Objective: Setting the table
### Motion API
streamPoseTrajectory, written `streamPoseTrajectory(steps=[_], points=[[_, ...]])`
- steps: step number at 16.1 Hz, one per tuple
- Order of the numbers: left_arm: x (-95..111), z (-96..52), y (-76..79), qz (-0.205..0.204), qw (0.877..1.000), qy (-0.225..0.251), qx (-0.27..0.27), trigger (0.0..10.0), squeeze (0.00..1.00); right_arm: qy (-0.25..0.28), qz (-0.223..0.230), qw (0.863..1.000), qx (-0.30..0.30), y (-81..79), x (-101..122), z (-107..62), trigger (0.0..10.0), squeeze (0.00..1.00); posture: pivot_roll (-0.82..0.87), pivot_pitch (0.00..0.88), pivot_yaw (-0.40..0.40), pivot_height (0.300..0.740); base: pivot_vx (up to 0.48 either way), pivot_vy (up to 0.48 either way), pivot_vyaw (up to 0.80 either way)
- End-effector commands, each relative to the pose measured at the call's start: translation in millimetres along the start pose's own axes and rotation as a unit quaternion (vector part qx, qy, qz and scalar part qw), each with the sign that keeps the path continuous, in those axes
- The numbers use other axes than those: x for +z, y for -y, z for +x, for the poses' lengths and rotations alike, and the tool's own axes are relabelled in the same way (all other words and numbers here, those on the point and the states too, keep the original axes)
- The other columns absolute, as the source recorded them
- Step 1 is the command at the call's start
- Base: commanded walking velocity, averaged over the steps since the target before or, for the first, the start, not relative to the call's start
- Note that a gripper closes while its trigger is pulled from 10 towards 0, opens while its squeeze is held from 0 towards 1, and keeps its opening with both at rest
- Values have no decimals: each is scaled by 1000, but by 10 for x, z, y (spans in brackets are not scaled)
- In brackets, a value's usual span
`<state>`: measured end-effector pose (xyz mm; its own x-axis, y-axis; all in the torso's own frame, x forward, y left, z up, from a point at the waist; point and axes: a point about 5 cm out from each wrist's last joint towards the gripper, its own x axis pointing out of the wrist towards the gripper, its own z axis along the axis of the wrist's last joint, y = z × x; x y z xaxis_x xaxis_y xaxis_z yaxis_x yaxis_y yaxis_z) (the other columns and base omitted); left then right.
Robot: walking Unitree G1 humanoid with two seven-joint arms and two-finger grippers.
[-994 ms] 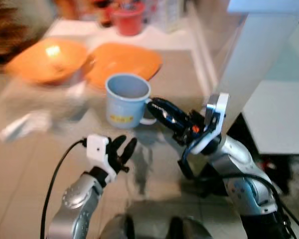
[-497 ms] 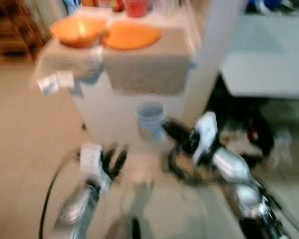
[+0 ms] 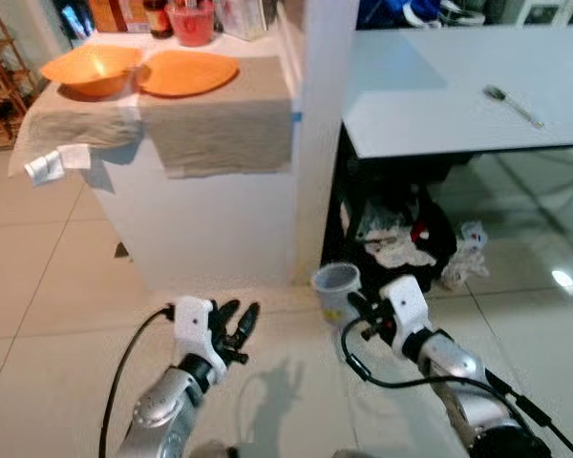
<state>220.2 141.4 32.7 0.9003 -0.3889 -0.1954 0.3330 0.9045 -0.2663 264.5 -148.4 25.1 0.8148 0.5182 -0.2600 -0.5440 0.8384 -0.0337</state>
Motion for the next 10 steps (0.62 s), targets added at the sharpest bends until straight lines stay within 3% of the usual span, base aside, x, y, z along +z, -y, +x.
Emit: streamPoseTrajectory(steps=[1, 5, 8, 10], points=[[-61, -37, -103, 5, 1000, -13, 16, 10000, 0, 22, -10, 1000, 7, -33, 84, 75, 10000, 0, -57, 91, 6, 740, 0, -469, 0], [-205, -45, -151, -5, 999, -32, 26, 10000, 0, -6, -35, 999, 1, -52, -37, 116, 10000, 0, -59, 87, 7, 740, 0, -470, 0], [-268, -33, -141, -8, 999, -40, 26, 10000, 0, -39, -24, 999, -12, -48, -144, 136, 10000, 0, -64, 90, 8, 740, 0, -470, 0], [-279, -9, -126, -8, 999, -38, 21, 10000, 0, -60, -41, 997, -19, -42, -195, 162, 10000, 0, -62, 96, 11, 740, 0, -472, 656]])
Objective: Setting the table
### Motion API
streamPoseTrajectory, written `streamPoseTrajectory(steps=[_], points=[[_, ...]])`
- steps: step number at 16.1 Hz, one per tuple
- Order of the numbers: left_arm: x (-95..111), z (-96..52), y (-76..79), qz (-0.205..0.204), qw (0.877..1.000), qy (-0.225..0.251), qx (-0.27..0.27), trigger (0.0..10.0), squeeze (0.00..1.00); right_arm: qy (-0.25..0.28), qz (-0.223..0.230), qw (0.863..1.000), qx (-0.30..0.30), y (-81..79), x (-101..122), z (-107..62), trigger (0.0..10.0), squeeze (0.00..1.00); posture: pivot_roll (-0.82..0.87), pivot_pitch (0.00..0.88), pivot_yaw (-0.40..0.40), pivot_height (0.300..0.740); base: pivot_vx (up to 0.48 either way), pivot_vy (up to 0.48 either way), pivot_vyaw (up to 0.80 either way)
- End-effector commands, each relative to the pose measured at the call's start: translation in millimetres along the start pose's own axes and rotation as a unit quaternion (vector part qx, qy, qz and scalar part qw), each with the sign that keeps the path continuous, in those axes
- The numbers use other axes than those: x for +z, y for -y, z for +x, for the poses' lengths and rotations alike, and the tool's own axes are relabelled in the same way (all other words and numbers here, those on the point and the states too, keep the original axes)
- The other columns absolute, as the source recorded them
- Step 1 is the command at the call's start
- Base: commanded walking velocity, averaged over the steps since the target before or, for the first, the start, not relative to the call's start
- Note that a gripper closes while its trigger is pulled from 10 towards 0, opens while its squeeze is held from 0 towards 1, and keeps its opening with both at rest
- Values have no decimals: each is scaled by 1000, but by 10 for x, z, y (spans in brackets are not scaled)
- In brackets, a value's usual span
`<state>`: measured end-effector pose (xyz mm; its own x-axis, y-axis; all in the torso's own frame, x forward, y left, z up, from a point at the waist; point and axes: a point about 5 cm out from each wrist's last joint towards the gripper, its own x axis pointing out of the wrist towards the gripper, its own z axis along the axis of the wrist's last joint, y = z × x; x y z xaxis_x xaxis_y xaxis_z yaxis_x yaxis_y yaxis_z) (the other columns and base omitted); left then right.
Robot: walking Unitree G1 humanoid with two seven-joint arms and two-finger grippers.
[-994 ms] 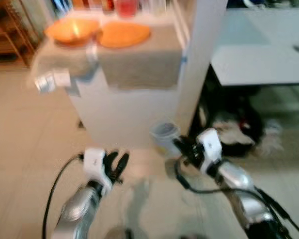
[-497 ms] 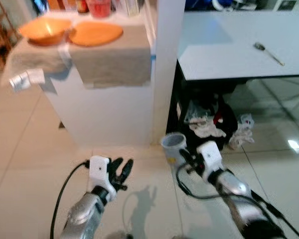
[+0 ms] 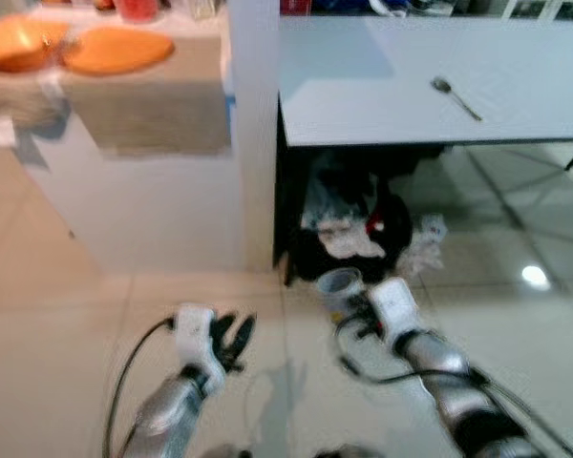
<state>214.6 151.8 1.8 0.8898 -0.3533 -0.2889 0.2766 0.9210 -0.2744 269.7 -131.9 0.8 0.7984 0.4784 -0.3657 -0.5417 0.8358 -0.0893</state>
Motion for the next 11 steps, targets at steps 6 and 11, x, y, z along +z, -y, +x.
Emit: streamPoseTrajectory(steps=[6, 11], points=[[-86, 11, -17, 1, 1000, -9, -1, 10000, 0, -58, -12, 997, -50, 121, -183, -52, 10000, 0, -64, 102, 13, 740, 0, -470, 219], [-504, -159, -360, -52, 991, -96, 80, 10000, 0, -135, 38, 982, -126, 261, -524, -271, 10000, 0, -59, 101, 8, 740, 0, -471, 0]])
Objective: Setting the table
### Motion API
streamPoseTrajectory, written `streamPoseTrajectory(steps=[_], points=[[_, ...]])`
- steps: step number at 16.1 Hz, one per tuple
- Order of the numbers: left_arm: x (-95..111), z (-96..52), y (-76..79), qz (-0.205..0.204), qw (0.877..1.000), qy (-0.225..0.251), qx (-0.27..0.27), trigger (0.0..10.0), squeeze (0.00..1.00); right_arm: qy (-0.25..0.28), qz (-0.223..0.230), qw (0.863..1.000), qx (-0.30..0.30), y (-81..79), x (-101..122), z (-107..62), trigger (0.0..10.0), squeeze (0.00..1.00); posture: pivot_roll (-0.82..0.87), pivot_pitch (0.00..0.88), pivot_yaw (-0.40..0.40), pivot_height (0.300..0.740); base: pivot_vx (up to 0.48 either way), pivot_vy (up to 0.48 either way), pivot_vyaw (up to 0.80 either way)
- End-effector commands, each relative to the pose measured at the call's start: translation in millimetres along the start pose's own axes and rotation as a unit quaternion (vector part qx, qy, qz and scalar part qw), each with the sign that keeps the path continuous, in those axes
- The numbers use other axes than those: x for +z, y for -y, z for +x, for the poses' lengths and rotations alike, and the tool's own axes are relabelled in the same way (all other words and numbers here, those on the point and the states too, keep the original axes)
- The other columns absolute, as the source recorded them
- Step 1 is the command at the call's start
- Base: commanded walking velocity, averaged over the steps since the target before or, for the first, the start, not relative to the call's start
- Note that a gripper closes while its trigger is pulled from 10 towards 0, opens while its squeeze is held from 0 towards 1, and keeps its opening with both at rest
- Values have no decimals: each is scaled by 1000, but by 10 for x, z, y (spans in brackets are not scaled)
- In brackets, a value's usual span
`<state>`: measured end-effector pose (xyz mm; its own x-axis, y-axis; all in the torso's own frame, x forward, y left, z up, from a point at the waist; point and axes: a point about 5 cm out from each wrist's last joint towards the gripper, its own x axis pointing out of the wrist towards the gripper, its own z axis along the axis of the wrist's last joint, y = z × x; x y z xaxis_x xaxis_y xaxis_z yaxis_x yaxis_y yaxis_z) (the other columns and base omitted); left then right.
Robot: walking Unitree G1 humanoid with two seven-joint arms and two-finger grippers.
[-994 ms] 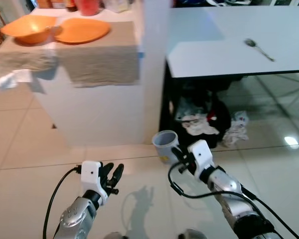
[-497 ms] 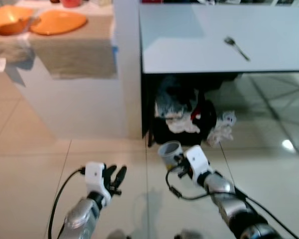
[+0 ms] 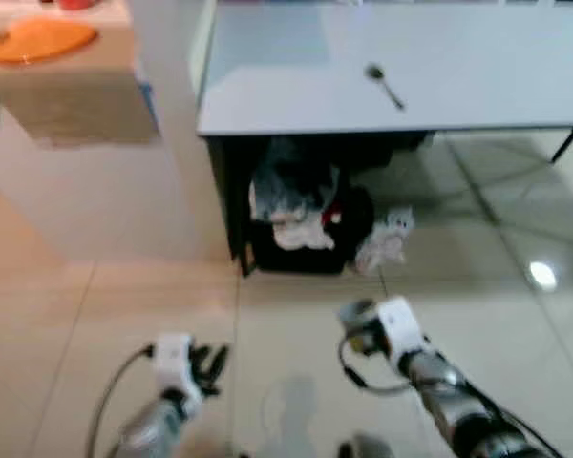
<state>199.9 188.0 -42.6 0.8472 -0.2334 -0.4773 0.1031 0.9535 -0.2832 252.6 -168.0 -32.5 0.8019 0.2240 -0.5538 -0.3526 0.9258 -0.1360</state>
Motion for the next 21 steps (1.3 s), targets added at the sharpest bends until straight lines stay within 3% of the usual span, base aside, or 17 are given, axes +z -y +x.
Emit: streamPoseTrajectory(steps=[1, 6, 11, 17, 19, 21], points=[[-189, -44, -39, -21, 999, -39, 21, 10000, 0, -35, 13, 999, -35, 141, -166, -81, 10000, 0, -58, 103, 7, 740, 0, -469, 0], [-476, -198, -232, -69, 989, -102, 79, 10000, 0, -80, 6, 995, -58, 243, -380, -193, 10000, 0, -74, 110, 9, 740, 0, -469, 0], [-585, -283, -286, -99, 983, -113, 108, 10000, 0, -110, 11, 992, -64, 241, -549, -280, 10000, 0, -74, 122, 7, 740, 0, -469, 0], [-402, -166, -282, -73, 990, -77, 94, 10000, 0, -49, 48, 992, -107, 411, -343, -237, 10000, 0, -86, 121, 12, 740, 0, -462, 0], [-338, -125, -267, -46, 992, -62, 97, 10000, 0, -20, 50, 992, -114, 464, -248, -223, 10000, 0, -92, 110, 8, 740, 0, 0, 0], [-254, -116, -284, -46, 994, -27, 93, 10000, 0, 10, 73, 989, -125, 515, -142, -202, 10000, 0, -96, 105, 8, 740, 240, 0, 0]])
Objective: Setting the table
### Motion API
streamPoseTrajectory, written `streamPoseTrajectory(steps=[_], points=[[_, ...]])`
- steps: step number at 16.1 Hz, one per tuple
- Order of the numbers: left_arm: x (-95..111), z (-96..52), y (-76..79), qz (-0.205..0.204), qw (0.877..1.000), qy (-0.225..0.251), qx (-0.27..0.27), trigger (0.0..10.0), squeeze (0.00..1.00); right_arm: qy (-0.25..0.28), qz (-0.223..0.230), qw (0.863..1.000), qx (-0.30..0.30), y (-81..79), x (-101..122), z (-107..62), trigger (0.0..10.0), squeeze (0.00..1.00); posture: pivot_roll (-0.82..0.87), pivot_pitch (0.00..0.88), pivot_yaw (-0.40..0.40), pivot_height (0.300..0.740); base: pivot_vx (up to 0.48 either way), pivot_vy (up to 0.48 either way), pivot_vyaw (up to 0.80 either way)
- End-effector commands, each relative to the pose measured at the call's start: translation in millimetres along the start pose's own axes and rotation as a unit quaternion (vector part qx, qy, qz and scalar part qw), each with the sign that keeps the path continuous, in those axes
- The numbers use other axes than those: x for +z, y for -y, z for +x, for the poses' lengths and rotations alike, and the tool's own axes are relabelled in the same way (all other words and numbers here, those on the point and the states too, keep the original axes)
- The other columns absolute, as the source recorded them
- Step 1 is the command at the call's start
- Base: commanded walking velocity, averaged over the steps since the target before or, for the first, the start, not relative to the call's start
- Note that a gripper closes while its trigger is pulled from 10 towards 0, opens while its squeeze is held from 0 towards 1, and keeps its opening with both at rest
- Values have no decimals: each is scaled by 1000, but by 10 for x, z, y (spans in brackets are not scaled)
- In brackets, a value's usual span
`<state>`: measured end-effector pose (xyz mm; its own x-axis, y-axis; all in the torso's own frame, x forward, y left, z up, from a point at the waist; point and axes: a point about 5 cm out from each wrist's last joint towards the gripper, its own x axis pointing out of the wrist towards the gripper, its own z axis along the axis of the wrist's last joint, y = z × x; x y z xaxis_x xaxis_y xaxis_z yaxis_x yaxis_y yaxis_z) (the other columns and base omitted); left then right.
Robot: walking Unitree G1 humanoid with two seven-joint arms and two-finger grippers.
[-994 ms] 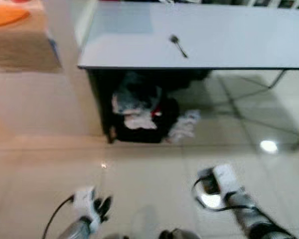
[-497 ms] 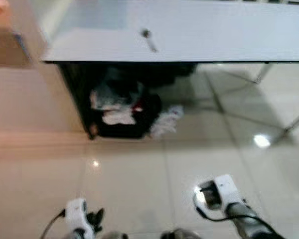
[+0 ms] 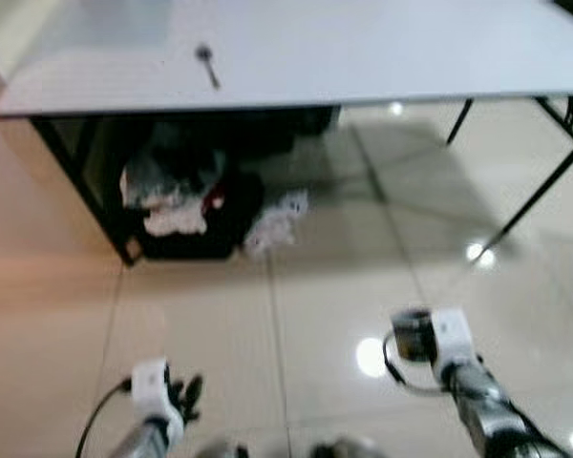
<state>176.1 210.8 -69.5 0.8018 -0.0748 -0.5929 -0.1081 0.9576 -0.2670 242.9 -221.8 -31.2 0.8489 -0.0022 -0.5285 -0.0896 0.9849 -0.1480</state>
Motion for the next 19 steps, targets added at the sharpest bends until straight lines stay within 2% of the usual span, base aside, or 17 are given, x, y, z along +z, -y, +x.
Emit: streamPoseTrajectory(steps=[1, 2, 5, 6, 8, 10, 12, 13, 14, 15, 16, 19], points=[[81, 10, -17, 1, 1000, 23, 0, 10000, 0, 24, 13, 1000, -9, 48, 102, 23, 10000, 0, -96, 105, 8, 740, 480, 0, 0], [203, 31, -11, -5, 998, 57, -11, 10000, 0, 63, 41, 997, -1, 73, 247, 49, 10000, 0, -98, 100, 9, 740, 480, 0, -800], [309, 65, 62, 10, 996, 83, -33, 10000, 0, 77, 14, 997, 20, 21, 335, 75, 10000, 0, -101, 93, 11, 740, 480, 0, -267], [383, 97, 146, 23, 993, 101, -51, 10000, 0, 103, 13, 993, 56, -66, 434, 89, 10000, 0, -101, 93, 11, 740, 480, 0, -800], [504, 134, 300, 34, 987, 136, -80, 10000, 0, 134, -3, 988, 81, -168, 575, 110, 10000, 0, -103, 98, 14, 740, 480, 0, -400], [557, 135, 392, 49, 982, 153, -100, 10000, 0, 161, 6, 982, 96, -213, 665, 106, 10000, 0, -99, 101, 12, 740, 474, 0, 0], [654, 108, 529, 63, 971, 181, -142, 10000, 0, 217, 65, 965, 132, -260, 886, 84, 10000, 0, -96, 105, 13, 740, 465, 0, 0], [822, 19, 741, 90, 949, 218, -210, 10000, 0, 320, 128, 923, 173, -244, 1321, -32, 10000, 0, -96, 110, 14, 740, 465, 0, 0], [941, -41, 845, 95, 936, 240, -239, 10000, 0, 360, 154, 900, 192, -219, 1533, -111, 10000, 0, -97, 112, 16, 740, 461, 0, 0], [1061, -100, 935, 102, 924, 260, -263, 10000, 0, 387, 162, 883, 209, -202, 1704, -180, 10000, 0, -98, 112, 17, 740, 461, 0, 0], [1210, -164, 1025, 111, 911, 283, -279, 10000, 0, 408, 163, 872, 216, -182, 1880, -235, 10000, 0, -100, 112, 19, 740, 461, 0, 0], [1617, -341, 1215, 108, 882, 349, -298, 10000, 0, 426, 133, 866, 226, -214, 2165, -302, 10000, 0, -98, 111, 17, 740, 461, 0, 0]])
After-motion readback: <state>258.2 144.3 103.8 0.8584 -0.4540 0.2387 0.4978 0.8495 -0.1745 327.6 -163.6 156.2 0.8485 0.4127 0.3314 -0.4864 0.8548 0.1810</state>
